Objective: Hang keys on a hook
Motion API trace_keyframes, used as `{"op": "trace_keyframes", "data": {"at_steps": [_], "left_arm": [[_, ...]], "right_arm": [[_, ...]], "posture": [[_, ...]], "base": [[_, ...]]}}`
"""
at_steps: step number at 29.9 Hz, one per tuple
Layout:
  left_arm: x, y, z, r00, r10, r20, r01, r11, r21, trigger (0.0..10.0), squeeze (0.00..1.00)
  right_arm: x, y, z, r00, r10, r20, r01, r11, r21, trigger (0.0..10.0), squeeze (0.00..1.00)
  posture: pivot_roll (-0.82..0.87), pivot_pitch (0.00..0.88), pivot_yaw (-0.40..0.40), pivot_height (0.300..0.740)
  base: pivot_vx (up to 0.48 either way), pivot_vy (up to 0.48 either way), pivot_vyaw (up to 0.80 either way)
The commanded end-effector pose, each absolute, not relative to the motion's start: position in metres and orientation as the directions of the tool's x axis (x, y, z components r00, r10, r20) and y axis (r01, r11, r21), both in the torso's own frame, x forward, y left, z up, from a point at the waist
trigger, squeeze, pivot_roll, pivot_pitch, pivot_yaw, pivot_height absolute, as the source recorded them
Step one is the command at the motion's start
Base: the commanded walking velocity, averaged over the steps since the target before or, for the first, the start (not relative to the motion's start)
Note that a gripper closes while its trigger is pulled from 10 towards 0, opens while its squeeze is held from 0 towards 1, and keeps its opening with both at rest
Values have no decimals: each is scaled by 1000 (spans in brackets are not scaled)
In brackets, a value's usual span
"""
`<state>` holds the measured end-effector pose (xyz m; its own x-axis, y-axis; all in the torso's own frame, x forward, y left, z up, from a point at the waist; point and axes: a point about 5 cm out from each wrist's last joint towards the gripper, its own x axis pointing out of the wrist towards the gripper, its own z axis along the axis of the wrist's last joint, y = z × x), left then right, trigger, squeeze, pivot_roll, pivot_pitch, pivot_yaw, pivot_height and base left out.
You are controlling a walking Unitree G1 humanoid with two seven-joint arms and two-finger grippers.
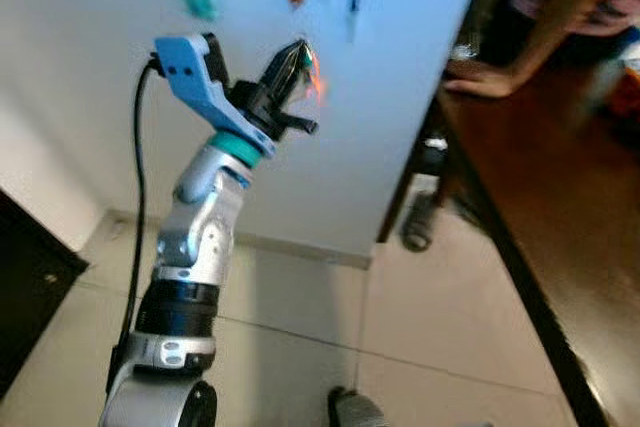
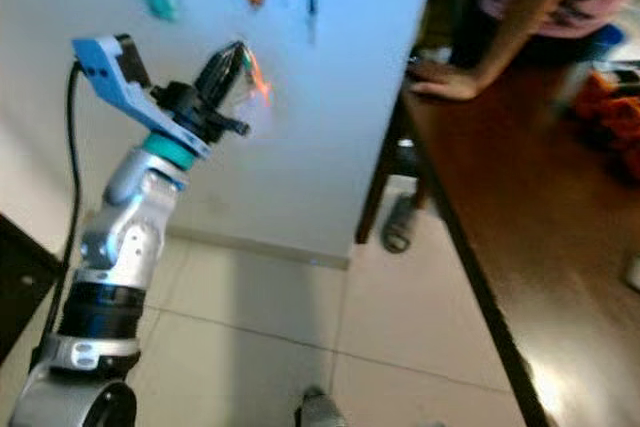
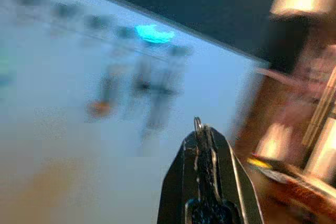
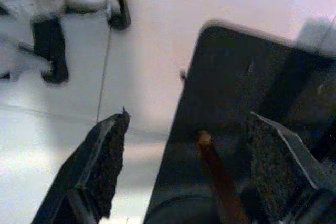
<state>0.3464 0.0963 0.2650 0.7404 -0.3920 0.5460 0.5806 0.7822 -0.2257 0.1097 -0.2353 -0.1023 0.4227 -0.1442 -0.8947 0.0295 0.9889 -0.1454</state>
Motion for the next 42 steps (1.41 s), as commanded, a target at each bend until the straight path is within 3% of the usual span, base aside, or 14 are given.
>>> {"op": "trace_keyframes", "data": {"at_steps": [1,11,25,28,42], "left_arm": [[345,96,267,730,-396,557,588,779,-217,10000,0],[345,93,271,711,-420,564,614,762,-206,10000,0],[339,78,276,632,-510,584,706,690,-161,10000,0],[332,77,282,571,-536,621,753,644,-136,10000,0],[331,77,289,565,-512,648,746,652,-136,10000,0]], "right_arm": [[107,-237,-103,420,-160,-893,54,987,-152,10000,0],[104,-238,-103,408,-181,-895,67,983,-168,10000,0],[104,-239,-103,398,-183,-899,73,983,-167,10000,0],[105,-240,-103,400,-183,-898,74,983,-168,10000,0],[108,-243,-101,408,-190,-893,81,982,-172,10000,0]], "posture": [[-99,65,86,740],[-110,56,94,740],[-109,51,87,740],[-106,54,82,740],[-107,58,77,740]], "base": [[371,0,0],[359,0,0],[278,0,-800],[0,0,-800],[0,0,-796]]}}
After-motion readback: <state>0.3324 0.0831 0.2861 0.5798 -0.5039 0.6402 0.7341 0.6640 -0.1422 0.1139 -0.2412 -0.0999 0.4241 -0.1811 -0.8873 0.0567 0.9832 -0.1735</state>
